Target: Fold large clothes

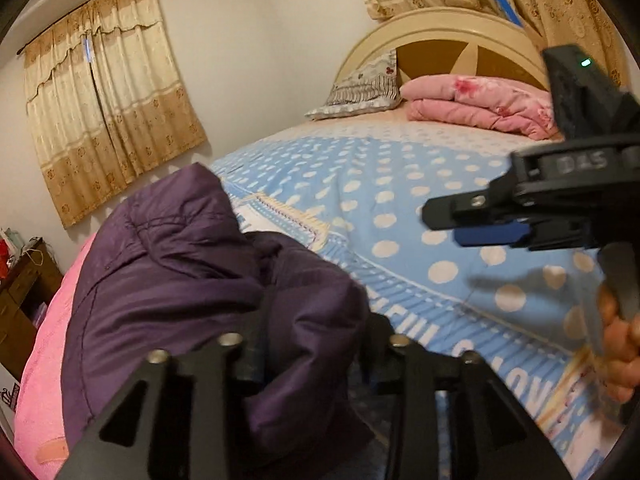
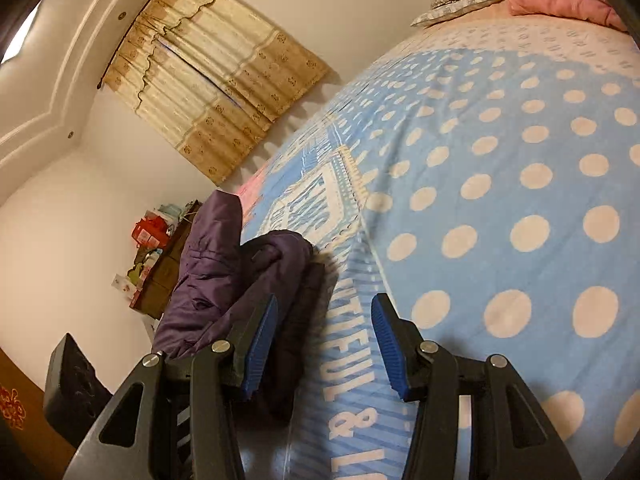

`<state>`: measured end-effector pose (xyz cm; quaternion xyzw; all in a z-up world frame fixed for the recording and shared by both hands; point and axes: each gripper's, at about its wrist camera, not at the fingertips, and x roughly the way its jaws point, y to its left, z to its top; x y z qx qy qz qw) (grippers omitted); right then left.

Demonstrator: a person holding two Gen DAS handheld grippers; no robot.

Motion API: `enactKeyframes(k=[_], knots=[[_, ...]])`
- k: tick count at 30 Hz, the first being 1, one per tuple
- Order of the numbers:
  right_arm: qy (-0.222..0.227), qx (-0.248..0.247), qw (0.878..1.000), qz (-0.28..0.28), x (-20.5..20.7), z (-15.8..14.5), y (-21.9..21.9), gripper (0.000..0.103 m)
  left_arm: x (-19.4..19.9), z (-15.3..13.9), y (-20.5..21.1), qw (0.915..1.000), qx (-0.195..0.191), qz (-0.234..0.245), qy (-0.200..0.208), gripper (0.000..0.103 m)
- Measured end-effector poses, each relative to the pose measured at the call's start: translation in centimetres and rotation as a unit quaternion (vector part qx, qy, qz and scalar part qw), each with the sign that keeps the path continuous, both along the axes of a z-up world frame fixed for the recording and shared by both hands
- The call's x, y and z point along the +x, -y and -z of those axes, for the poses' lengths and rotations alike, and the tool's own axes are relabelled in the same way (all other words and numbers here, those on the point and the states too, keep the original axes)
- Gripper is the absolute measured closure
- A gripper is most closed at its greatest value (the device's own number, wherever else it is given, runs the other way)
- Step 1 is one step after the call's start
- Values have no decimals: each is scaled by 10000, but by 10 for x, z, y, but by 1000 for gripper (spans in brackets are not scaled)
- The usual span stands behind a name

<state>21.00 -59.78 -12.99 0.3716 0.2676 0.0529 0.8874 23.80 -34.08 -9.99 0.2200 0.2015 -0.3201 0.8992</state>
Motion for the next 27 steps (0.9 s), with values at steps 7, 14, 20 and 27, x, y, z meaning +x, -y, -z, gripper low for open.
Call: enactKeyframes(k=[7,14,20,27], knots=[[278,-105,9994,-179,15,-24,-14,52,-59,-30,-53,9986,-279,438,133,0],[848,-609,9922,-687,20,-85,-61,16,-24,-50,-161,9876,-1201,-789,-638,0],[561,-735,9890,-1157,89,-96,-98,16,41,-65,-203,9638,-1530,-2082,-660,0],[-348,-1294,9836,-1207,116,-37,-129,74,114,-65,-175,9549,-1344,-2609,-453,0]])
